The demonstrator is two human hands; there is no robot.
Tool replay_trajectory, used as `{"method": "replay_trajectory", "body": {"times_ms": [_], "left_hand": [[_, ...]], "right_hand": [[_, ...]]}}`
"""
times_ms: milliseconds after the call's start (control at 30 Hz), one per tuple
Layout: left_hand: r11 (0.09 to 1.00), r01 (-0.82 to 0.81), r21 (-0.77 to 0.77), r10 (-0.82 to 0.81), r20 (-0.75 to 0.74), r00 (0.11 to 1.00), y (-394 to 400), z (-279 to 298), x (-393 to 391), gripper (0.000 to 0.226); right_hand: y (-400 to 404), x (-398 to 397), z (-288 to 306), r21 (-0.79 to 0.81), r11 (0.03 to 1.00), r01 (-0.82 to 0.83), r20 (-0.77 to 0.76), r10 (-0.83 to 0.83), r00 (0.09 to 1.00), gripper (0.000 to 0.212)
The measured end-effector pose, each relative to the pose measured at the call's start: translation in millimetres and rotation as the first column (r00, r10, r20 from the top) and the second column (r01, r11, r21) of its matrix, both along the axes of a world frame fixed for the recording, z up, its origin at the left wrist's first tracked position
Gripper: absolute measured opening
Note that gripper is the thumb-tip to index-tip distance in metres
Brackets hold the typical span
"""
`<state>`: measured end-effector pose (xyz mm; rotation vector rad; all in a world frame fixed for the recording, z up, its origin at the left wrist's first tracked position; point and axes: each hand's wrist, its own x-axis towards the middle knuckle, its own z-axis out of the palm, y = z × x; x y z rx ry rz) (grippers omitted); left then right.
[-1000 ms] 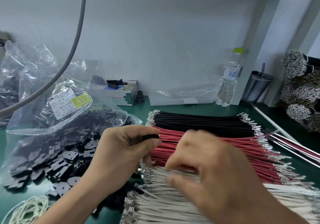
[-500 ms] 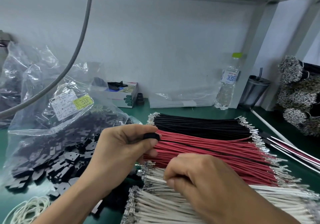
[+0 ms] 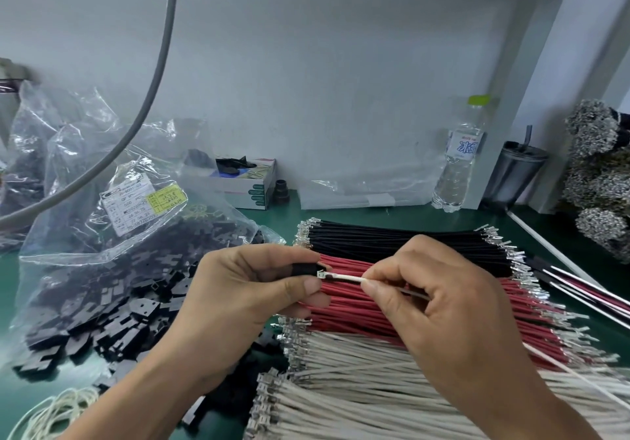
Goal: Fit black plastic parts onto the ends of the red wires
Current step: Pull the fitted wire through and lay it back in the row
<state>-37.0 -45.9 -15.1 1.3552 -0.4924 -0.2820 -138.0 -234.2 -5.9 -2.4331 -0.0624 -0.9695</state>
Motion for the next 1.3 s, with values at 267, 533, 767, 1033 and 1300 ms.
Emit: {"method": "replay_trajectory", "body": {"times_ms": [267,533,767,1033,1300], "left_hand": [[1.0,0.005,-0.007,-0.005,0.004,1.0,-1,-3,1,0.035],[0.993,0.093,0.072,-0.098,0.069,0.993,0,-6,-1,0.028],[0.993,0.07,0.095,-0.081,0.115,0.99,0,-7,0,0.028],[0.997,0.077,0.025,-0.08,0.153,0.985,3,-3,-2,0.026],[0.995,0.001,-0.103,0.014,0.139,0.99,17,4,17,0.065]], "right_hand": [[-2,1,-4,-0.052,0.998,-0.029,0.107,0.034,0.994,0.007],[-7,8,-10,0.198,0.961,-0.195,0.056,0.188,0.981,0.006],[-6,8,-10,0.119,0.983,-0.138,0.049,0.133,0.99,0.005],[-2,13,-4,-0.148,0.984,-0.095,0.173,0.12,0.978,0.012],[-13,-6,14,-0.277,0.958,0.07,0.114,-0.04,0.993,0.024]]}}
